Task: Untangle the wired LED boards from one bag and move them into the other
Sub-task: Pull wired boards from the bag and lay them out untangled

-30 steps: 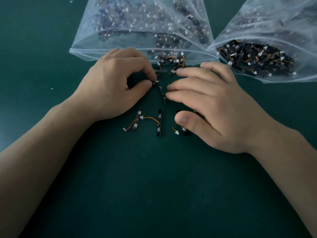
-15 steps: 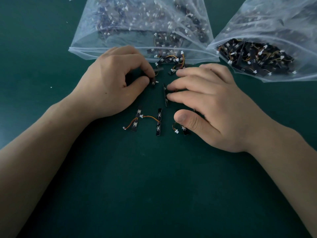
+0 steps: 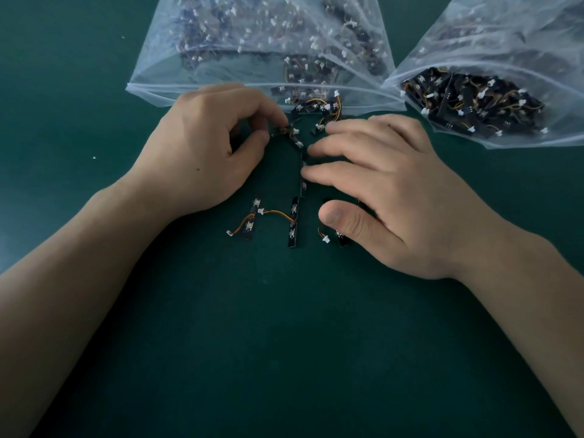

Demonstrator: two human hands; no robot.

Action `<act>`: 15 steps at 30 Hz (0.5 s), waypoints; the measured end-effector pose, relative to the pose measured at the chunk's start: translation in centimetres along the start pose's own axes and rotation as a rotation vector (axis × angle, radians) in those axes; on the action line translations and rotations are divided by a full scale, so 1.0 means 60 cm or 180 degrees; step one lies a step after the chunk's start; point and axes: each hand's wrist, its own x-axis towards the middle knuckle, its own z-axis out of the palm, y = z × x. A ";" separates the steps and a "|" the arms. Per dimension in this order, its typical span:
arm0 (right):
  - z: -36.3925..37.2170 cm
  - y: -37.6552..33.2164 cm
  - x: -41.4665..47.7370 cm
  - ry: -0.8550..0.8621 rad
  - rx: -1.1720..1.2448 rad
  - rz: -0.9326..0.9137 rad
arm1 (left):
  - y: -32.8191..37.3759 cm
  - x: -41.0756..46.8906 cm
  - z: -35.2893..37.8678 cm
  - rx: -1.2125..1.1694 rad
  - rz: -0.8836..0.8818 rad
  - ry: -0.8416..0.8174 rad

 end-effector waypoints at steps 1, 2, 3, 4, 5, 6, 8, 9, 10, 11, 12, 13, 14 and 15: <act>-0.001 -0.001 0.001 -0.0016 -0.0028 0.0007 | 0.000 0.000 0.000 -0.0026 -0.0033 0.0052; -0.002 -0.002 0.001 -0.0047 -0.0085 0.0016 | 0.001 -0.001 0.001 -0.0048 -0.0076 0.0110; -0.002 -0.003 0.001 -0.0094 -0.0164 0.0027 | 0.001 -0.001 0.002 -0.0070 -0.0127 0.0176; -0.001 -0.005 0.001 -0.0155 -0.0252 0.0043 | 0.001 -0.001 0.002 -0.0102 -0.0184 0.0251; 0.000 -0.007 0.001 -0.0223 -0.0332 0.0070 | 0.001 0.000 0.003 -0.0142 -0.0237 0.0323; 0.000 -0.009 0.001 -0.0287 -0.0390 0.0107 | 0.001 0.000 0.003 -0.0186 -0.0278 0.0373; 0.000 -0.011 0.002 -0.0376 -0.0411 0.0196 | 0.001 0.000 0.002 -0.0277 -0.0312 0.0358; 0.000 -0.011 0.003 -0.0385 -0.0388 0.0231 | 0.001 0.000 0.001 -0.0314 -0.0307 0.0297; 0.000 -0.010 0.004 -0.0359 -0.0366 0.0251 | 0.003 0.000 0.000 -0.0340 -0.0292 0.0217; -0.001 -0.009 0.004 -0.0309 -0.0356 0.0254 | 0.004 0.000 -0.001 -0.0350 -0.0282 0.0130; 0.000 -0.008 0.004 -0.0254 -0.0351 0.0247 | 0.006 -0.001 -0.002 -0.0334 -0.0292 0.0043; 0.000 -0.007 0.004 -0.0207 -0.0341 0.0237 | 0.008 -0.001 -0.002 -0.0293 -0.0322 -0.0034; 0.001 -0.007 0.004 -0.0174 -0.0324 0.0227 | 0.010 -0.002 -0.003 -0.0247 -0.0359 -0.0099; 0.002 -0.007 0.004 -0.0151 -0.0305 0.0221 | 0.012 -0.002 -0.004 -0.0218 -0.0391 -0.0153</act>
